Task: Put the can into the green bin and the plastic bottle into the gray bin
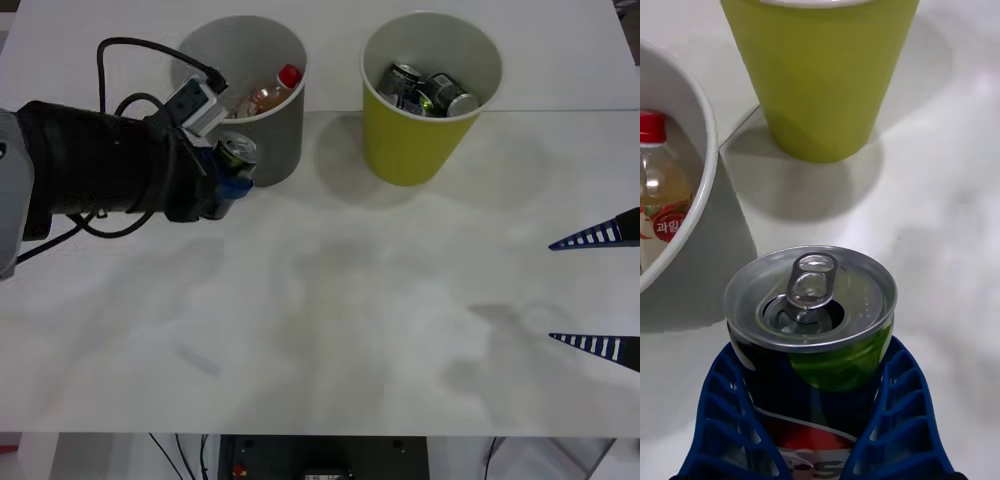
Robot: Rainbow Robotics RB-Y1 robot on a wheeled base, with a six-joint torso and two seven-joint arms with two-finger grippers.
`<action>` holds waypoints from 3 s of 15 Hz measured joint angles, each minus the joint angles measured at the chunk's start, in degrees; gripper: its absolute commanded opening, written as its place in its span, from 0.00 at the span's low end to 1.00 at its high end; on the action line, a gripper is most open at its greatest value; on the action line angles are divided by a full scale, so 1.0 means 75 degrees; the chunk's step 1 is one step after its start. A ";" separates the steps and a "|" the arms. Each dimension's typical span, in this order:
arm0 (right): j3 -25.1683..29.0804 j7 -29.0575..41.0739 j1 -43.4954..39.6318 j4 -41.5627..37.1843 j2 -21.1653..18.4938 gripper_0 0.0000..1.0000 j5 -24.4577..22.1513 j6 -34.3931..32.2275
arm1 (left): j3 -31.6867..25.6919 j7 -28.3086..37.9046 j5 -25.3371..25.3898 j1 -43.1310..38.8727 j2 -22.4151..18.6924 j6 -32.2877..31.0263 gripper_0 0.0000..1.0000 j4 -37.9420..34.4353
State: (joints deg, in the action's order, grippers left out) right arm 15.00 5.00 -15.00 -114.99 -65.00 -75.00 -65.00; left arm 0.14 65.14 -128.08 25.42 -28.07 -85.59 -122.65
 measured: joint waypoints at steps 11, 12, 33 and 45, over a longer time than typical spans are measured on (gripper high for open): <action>0.0000 0.0000 0.0000 -0.0002 0.0000 1.00 0.0000 0.0000 | 0.1486 0.0943 -0.0462 0.4614 0.1318 -0.0239 0.02 0.3907; 0.0000 0.0000 0.0000 -0.0002 0.0000 1.00 0.0000 0.0000 | 0.1492 0.0938 -0.0483 0.5194 0.1502 -0.0236 0.02 0.4620; 0.0000 0.0000 0.0000 -0.0001 0.0000 1.00 0.0000 0.0000 | 0.2350 0.0653 -0.0305 0.8169 0.2469 0.2665 1.00 0.9579; 0.0000 0.0000 0.0000 0.0000 0.0000 1.00 0.0000 0.0000 | 0.2485 -0.0057 0.2641 0.5933 -0.0895 0.1114 1.00 0.5774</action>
State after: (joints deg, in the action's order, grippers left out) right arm 15.00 5.00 -15.00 -115.00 -65.00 -75.00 -65.00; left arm 18.77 64.71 -108.28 69.92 -34.79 -77.24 -79.35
